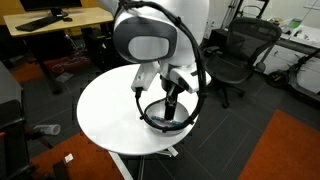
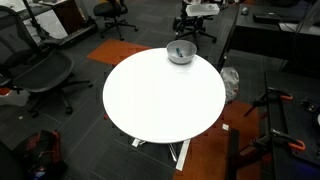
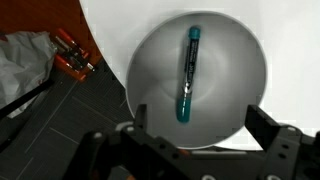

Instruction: Remove the marker from the grey bowl

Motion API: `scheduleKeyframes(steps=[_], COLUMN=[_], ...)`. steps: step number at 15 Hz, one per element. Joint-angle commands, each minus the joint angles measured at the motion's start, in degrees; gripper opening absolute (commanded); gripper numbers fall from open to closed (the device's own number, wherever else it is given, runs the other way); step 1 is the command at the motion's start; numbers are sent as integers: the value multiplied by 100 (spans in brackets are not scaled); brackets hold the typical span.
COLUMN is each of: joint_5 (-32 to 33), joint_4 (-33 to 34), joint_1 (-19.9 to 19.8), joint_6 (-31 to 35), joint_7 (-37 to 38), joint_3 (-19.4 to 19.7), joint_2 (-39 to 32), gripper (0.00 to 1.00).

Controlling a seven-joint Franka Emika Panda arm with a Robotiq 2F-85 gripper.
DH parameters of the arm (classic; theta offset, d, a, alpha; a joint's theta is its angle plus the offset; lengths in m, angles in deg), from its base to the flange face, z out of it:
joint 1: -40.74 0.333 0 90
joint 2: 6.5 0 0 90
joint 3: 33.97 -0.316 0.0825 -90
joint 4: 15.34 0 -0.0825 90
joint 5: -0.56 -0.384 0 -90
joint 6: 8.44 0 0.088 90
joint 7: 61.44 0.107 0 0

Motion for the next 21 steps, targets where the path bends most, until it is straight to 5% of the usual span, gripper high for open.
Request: scheduleKeyframes(steps=[1, 19, 20, 21], joint_5=[-82, 107, 112, 126], joint_4=[487, 1284, 1308, 1327], joint_1=[-114, 88, 94, 109], joint_6=[-41, -4, 19, 44], joint_7=[-158, 87, 90, 105], joint_3=[-85, 27, 33, 48], joint_2=[-454, -1610, -1639, -1662], gripper=[100, 100, 75, 72])
